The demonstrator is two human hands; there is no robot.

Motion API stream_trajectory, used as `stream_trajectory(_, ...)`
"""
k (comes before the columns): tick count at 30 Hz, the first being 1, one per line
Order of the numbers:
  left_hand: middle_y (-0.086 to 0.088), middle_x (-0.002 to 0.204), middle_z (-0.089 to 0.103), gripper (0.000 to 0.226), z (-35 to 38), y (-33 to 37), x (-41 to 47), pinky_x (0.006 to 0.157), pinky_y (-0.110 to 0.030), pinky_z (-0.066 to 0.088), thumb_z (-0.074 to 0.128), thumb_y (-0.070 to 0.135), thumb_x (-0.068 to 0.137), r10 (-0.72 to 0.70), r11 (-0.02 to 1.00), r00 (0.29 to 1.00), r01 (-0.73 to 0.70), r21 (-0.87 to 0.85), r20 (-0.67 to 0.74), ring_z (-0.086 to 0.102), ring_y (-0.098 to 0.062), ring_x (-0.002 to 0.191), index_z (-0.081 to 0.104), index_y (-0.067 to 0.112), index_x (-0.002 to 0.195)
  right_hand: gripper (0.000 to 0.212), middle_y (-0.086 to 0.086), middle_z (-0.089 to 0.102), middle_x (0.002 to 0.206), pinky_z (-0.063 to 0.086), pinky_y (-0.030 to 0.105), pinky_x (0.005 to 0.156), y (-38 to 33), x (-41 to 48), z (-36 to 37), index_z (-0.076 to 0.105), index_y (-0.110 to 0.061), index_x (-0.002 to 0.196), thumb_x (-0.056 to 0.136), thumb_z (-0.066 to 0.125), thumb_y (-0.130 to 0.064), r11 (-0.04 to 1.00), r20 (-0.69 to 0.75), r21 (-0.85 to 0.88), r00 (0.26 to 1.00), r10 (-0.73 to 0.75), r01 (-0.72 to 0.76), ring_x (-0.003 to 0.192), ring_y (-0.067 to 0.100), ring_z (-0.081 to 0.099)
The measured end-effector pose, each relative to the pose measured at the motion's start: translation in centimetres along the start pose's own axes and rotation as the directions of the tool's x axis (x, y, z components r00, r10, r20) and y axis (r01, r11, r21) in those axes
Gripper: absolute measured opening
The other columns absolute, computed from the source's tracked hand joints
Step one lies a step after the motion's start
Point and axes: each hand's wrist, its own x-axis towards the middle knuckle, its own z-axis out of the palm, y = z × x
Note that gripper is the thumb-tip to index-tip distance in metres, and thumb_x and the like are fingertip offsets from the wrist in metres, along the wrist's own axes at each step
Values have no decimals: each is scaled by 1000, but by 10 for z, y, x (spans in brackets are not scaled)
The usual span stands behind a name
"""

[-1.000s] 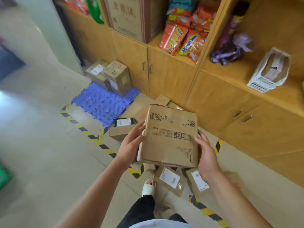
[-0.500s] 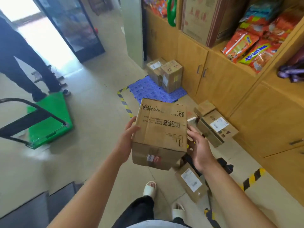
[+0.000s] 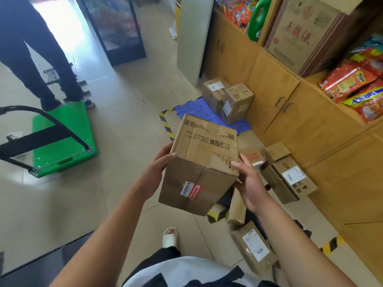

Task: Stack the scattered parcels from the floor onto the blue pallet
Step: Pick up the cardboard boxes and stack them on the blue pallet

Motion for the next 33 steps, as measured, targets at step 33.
stream_trajectory(33,6,130,57,36,-239,166,440,81,-21,53,57,17,94,131,856,991,-101,506,-23,58,-15,112,55,38,123,72,22,72,93,52,51,84,-123,478,161,59,-10,96,85,41,-79,811,-123,401,853,507,-425,87,36,65)
